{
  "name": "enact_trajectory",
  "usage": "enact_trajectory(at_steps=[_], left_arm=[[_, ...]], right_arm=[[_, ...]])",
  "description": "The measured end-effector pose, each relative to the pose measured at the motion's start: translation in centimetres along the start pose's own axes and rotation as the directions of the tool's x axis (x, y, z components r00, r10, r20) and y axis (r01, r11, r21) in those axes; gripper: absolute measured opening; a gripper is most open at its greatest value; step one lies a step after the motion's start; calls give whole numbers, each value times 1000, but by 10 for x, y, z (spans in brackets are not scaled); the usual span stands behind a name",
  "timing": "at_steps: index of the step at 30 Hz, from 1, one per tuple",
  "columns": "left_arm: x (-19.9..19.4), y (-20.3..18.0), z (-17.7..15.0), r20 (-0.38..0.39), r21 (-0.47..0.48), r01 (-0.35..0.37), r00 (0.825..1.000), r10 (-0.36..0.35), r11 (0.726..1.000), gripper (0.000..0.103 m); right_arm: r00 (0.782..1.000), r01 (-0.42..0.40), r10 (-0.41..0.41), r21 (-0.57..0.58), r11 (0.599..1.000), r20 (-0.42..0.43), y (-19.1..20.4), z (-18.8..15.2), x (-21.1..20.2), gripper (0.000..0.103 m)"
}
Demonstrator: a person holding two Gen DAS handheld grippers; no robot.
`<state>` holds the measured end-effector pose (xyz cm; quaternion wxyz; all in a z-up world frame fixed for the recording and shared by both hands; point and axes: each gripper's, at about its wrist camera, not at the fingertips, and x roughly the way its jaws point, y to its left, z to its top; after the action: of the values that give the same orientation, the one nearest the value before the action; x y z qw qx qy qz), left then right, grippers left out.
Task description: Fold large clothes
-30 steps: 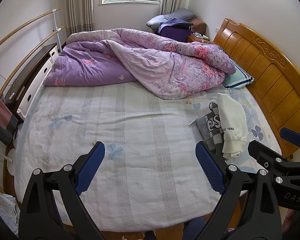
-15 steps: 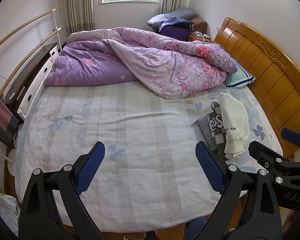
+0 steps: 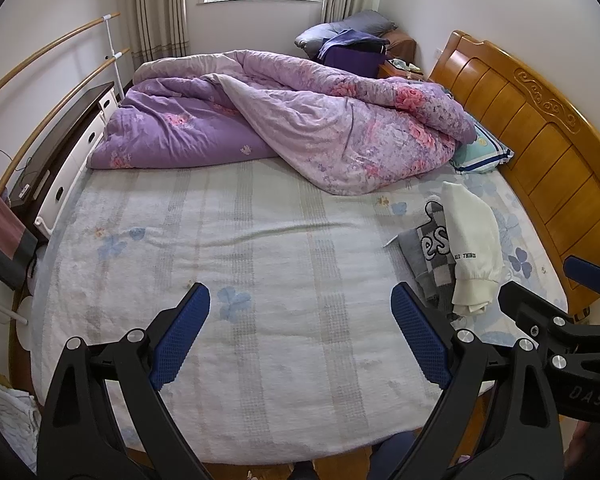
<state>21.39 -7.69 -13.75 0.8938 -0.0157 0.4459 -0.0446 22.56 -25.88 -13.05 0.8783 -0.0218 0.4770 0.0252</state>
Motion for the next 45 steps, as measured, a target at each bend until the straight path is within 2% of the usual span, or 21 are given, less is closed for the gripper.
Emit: enact_trajectory(at_steps=[18, 45], left_arm=[[2, 3, 7, 41, 57, -9, 999, 7, 998, 93], [4, 4, 14, 18, 61, -3, 1000, 2, 998, 93]], right_arm=[[1000, -6, 6, -4, 1000, -7, -3, 0, 11, 95], [1000, -11, 11, -17, 1000, -14, -11, 6, 20, 95]])
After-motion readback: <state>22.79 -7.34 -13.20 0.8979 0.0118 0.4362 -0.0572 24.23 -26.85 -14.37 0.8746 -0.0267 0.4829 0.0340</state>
